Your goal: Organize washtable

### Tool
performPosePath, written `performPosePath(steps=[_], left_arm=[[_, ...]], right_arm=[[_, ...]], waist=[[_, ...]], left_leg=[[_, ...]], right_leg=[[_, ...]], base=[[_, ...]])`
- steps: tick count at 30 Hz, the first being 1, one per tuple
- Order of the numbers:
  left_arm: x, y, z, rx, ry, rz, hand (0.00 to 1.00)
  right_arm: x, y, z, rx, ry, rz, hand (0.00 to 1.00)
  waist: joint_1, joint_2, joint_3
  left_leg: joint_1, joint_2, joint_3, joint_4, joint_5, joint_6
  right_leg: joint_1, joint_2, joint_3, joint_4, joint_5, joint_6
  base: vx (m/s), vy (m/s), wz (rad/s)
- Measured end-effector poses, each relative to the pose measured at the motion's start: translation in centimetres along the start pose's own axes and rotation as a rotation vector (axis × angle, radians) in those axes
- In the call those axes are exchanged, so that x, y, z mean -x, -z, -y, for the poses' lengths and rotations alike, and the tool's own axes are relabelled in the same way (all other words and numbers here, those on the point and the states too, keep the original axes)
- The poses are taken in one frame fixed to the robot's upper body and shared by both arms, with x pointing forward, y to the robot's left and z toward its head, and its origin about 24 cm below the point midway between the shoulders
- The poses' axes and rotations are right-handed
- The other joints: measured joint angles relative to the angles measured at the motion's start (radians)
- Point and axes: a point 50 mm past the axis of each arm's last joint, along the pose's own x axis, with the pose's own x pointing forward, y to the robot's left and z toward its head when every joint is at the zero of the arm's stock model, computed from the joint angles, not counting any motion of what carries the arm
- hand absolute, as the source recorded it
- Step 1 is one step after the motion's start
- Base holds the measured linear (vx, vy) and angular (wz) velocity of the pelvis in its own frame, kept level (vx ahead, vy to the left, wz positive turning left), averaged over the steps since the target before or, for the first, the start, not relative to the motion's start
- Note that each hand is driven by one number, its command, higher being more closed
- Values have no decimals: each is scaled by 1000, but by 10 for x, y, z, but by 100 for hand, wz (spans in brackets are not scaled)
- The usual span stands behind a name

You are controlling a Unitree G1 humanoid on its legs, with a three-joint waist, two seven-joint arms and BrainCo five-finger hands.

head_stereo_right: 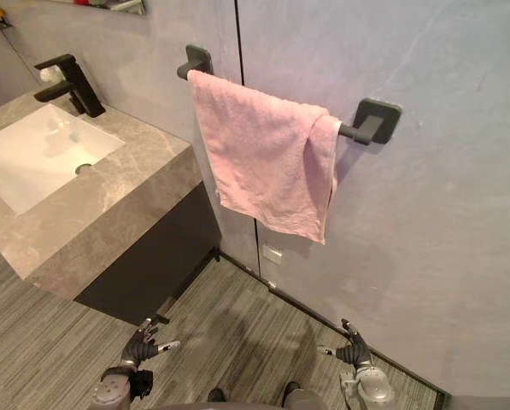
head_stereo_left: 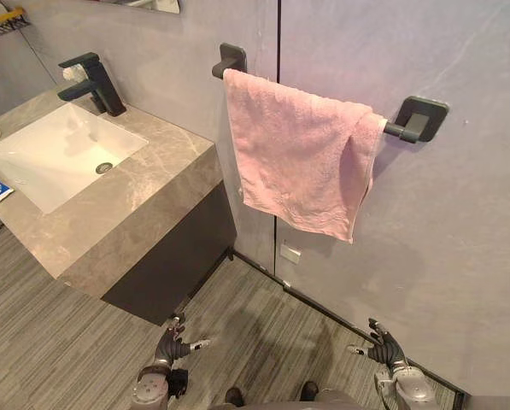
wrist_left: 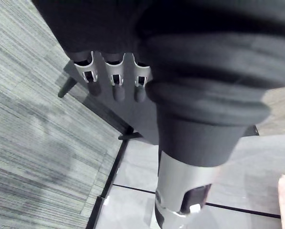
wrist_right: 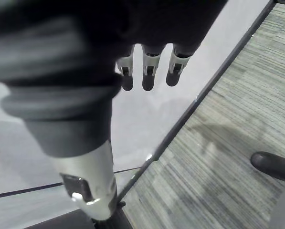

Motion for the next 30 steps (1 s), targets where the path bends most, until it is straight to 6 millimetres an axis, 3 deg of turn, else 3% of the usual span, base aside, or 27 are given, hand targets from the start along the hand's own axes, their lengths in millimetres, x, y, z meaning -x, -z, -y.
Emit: performPosePath(steps=[4, 6, 8, 9, 10, 12, 13, 14, 17, 20, 22, 23, 25, 26, 27, 28, 29, 30], left_arm=[[-2, -6, 3, 10, 1, 23, 0], [-3, -13, 7, 21, 11, 54, 0], [-4, -17, 8, 34, 14, 69, 0], [-3, -15, 8, 35, 14, 63, 0], [-3, -16, 9, 35, 15, 64, 0], [-5, -19, 10, 36, 19, 76, 0], [-6, -22, 12, 40, 21, 85, 0], [-8, -25, 18, 53, 34, 95, 0], [-12, -33, 4, 3, 27, 114, 0], [-11, -31, -3, -10, 13, 109, 0], [-8, -26, -4, -7, 8, 95, 0], [-7, -24, -4, -6, 8, 90, 0], [-3, -17, -2, -2, 11, 67, 0], [0, -12, -3, -3, 9, 55, 0], [1, -11, -4, -4, 8, 51, 0], [3, -7, -4, -3, 6, 41, 0], [6, -5, -6, -4, 2, 34, 0], [7, -3, -6, -4, 0, 28, 0]], right_arm=[[-3, -6, 2, 5, 6, 17, 0], [-5, -12, 7, 12, 31, 34, 0], [-7, -15, 9, 14, 43, 41, 0], [-8, -17, 12, 17, 50, 45, 0], [-8, -17, 15, 10, 72, 49, 0], [-7, -16, 21, 9, 92, 44, 0], [-6, -15, 27, 12, 110, 38, 0], [-5, -13, 39, 17, 142, 28, 0], [-6, -4, 10, -61, 91, -8, 0], [-7, -5, 5, -71, 78, -4, 0], [-9, -9, 6, -63, 77, 7, 0], [-9, -10, 6, -60, 76, 9, 0], [-8, -7, 6, -61, 75, -3, 0], [-5, -1, 5, -62, 74, -20, 0], [-4, 1, 5, -62, 73, -28, 0], [2, 12, 6, -64, 74, -60, 0], [8, 23, 5, -69, 69, -92, 0], [10, 26, 2, -65, 58, -102, 0]], waist=[[7, -8, 24], [16, -8, 34], [30, -25, 65], [26, -32, 69], [19, -42, 74], [1, -31, 67], [-5, -14, 58], [-4, 31, 47], [6, -34, 59], [35, -49, 55], [50, -30, 65], [52, -23, 69], [49, -19, 83], [31, -43, 96], [27, -52, 100], [19, -62, 99], [17, -77, 106], [17, -78, 111]], left_leg=[[-135, -7, -71, 106, 10, 5], [-195, -14, -70, 105, 52, 13], [-206, 14, 109, 240, -27, 67], [-200, 20, 134, 270, -44, 63], [-184, 48, 183, 324, -71, 54], [-157, 108, 258, 342, -93, 35], [-141, 134, 299, 319, -88, 21], [-99, 130, 282, 213, -81, -49], [-128, 36, 209, 232, -80, -3], [-197, 28, 175, 375, -160, 34], [-257, 42, 146, 488, -225, 53], [-275, 40, 132, 513, -246, 62], [-309, 16, 80, 558, -295, 83], [-294, -30, 51, 546, -297, 89], [-294, -41, 45, 547, -300, 93], [-283, -74, 23, 567, -315, 118], [-274, -104, -15, 585, -328, 146], [-270, -115, -31, 586, -331, 159]], right_leg=[[-43, -32, -113, 35, -2, -2], [-82, -68, -189, 59, -2, -15], [-77, -134, -286, 95, -2, -18], [-72, -154, -306, 102, -1, -16], [-59, -195, -359, 109, 8, -2], [-46, -252, -438, 115, 29, 30], [-44, -273, -474, 119, 47, 56], [-36, -290, -515, 123, 77, 92], [19, -328, -499, 45, 125, 88], [38, -353, -482, 43, 150, 90], [34, -362, -479, 68, 154, 97], [29, -363, -464, 82, 143, 84], [-16, -350, -288, 157, -8, 26], [-63, -333, -97, 236, -95, -107], [-70, -329, -62, 255, -113, -135], [-85, -329, 22, 326, -192, -195], [-85, -327, 91, 396, -266, -188], [-92, -318, 109, 428, -296, -165]], base=[[-159, -8, 84], [-149, 28, 114], [-8, 78, 130], [11, 108, 138], [-24, 150, 154], [-56, 238, 145], [-51, 364, 127], [-30, 396, 116], [-54, 411, 102], [-45, 289, 48], [-100, 205, 18], [-127, 153, 25], [-141, 167, 69], [-73, 126, 88], [6, 132, 118], [69, 46, 103], [85, 42, 106], [99, 22, 68]])
